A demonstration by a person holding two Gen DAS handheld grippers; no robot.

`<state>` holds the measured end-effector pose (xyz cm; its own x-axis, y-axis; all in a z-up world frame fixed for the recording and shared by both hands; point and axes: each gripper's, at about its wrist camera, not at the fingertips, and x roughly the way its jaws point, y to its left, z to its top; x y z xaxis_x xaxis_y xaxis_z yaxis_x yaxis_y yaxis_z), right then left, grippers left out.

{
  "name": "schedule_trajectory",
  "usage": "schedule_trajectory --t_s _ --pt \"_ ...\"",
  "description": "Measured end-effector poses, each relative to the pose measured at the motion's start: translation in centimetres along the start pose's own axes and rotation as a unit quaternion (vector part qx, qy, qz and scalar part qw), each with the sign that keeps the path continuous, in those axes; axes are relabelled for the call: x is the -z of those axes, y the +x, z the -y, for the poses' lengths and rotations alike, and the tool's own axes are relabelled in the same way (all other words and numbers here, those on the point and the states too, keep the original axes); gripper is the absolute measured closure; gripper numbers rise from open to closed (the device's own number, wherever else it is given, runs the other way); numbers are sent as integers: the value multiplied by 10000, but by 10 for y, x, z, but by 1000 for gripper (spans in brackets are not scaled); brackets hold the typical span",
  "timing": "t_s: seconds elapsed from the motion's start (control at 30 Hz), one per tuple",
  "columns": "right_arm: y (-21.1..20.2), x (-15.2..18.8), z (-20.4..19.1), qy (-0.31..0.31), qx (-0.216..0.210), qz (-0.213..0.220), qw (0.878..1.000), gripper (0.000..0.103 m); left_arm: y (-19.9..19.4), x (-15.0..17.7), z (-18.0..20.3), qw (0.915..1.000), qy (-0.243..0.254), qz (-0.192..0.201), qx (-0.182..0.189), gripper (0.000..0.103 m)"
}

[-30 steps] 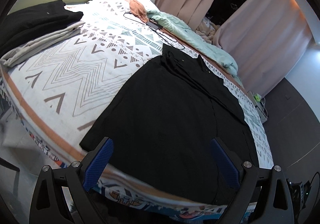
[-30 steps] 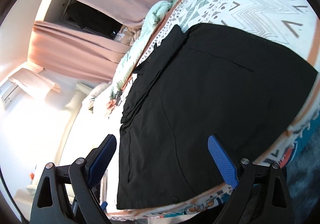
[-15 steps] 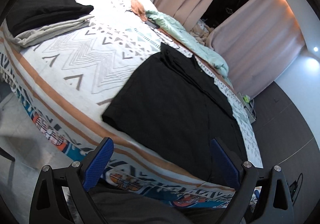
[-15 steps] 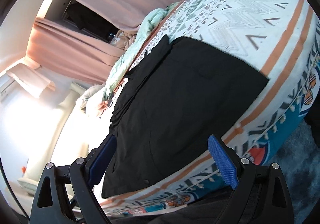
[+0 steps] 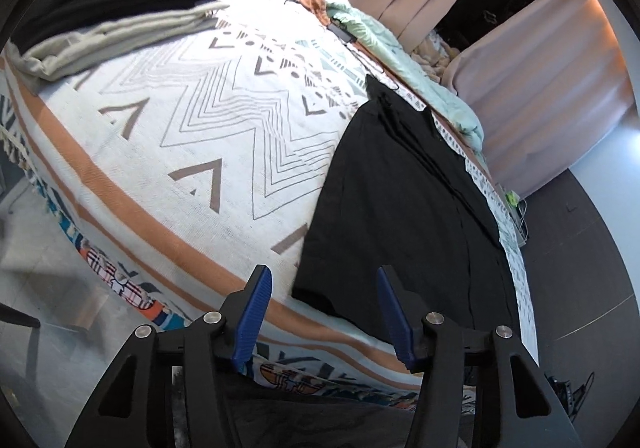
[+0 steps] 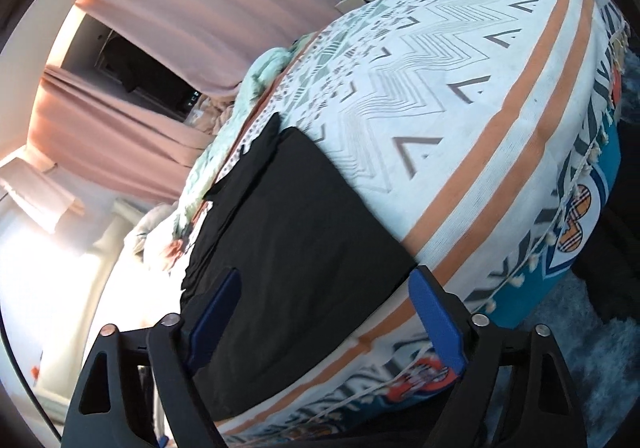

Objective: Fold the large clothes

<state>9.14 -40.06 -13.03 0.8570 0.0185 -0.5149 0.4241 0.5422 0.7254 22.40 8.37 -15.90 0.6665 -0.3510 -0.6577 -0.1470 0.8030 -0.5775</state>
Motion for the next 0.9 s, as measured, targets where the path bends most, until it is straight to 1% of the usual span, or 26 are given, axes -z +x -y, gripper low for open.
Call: schedule_trajectory --t_s 0.2,0.33,0.4,0.53,0.67,0.77,0.8,0.83,0.87,0.9 --pt "24 -12 16 59 26 -78 9999 23 30 -7 -9 9995 -157 -259 -28 47" --pt "39 -14 21 24 14 -154 9999 23 37 -12 -6 9997 -109 -215 5 47" --pt "43 -16 20 -38 -52 -94 9999 23 41 -15 -2 9995 -121 -270 56 47" --pt "49 -18 20 35 -171 -108 9998 23 53 -17 3 9983 -204 -462 291 47" --pt "59 -16 17 180 -455 -278 9984 23 59 -17 13 9983 -75 -518 244 47" --pt "65 -12 12 157 -539 -366 9978 23 63 -14 15 9971 -150 -598 443 48" --pt "68 -10 11 204 -643 -421 9968 23 64 -12 15 9971 -139 -589 463 52" --pt "69 -8 11 238 -720 -456 9961 23 65 -10 15 9974 -119 -574 427 62" --pt "71 -6 10 273 -821 -499 9950 23 65 -9 14 9977 -127 -557 371 67" --pt "73 -3 10 297 -894 -539 9941 26 65 -8 11 9976 -196 -538 382 71"
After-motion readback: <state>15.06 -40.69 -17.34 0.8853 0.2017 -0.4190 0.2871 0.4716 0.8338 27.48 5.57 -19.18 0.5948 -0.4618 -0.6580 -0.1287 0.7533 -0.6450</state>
